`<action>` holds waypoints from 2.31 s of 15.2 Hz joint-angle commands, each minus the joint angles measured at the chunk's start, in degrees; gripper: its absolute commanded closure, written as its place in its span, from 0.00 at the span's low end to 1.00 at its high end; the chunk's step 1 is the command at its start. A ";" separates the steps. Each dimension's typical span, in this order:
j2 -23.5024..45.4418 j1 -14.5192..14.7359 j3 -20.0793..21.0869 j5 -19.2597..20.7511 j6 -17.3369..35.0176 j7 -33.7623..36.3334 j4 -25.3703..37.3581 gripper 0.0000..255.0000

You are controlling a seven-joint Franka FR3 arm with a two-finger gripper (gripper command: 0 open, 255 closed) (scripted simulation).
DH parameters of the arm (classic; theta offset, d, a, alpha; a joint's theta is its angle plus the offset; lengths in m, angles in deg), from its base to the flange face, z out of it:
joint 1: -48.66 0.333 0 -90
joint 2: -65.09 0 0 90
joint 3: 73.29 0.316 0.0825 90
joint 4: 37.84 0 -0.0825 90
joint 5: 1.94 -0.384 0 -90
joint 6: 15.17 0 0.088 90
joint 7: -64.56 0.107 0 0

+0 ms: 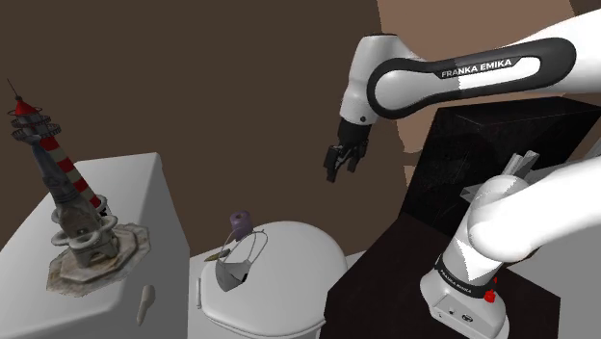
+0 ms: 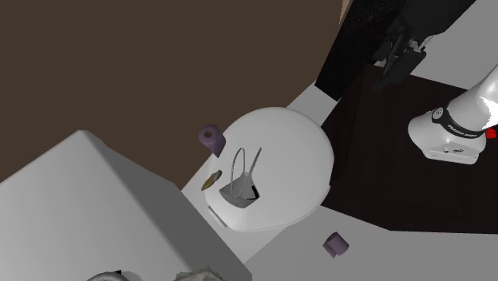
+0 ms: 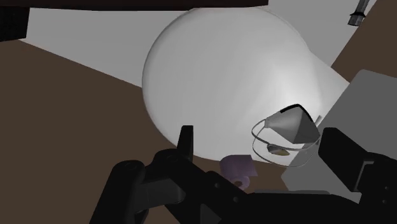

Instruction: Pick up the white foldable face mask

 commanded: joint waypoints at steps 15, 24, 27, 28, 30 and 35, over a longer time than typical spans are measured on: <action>31.09 1.51 14.13 1.14 45.15 6.96 -2.16 0.00; 54.74 13.16 1.11 41.76 61.19 39.82 9.88 0.00; 61.44 22.74 -7.98 47.25 64.67 45.71 15.70 0.00; 63.67 25.31 -10.32 48.35 65.72 47.16 17.74 0.00; 68.13 29.83 -14.25 49.24 67.65 49.06 21.89 0.00; 79.26 36.97 -19.90 48.82 70.84 51.50 33.30 0.00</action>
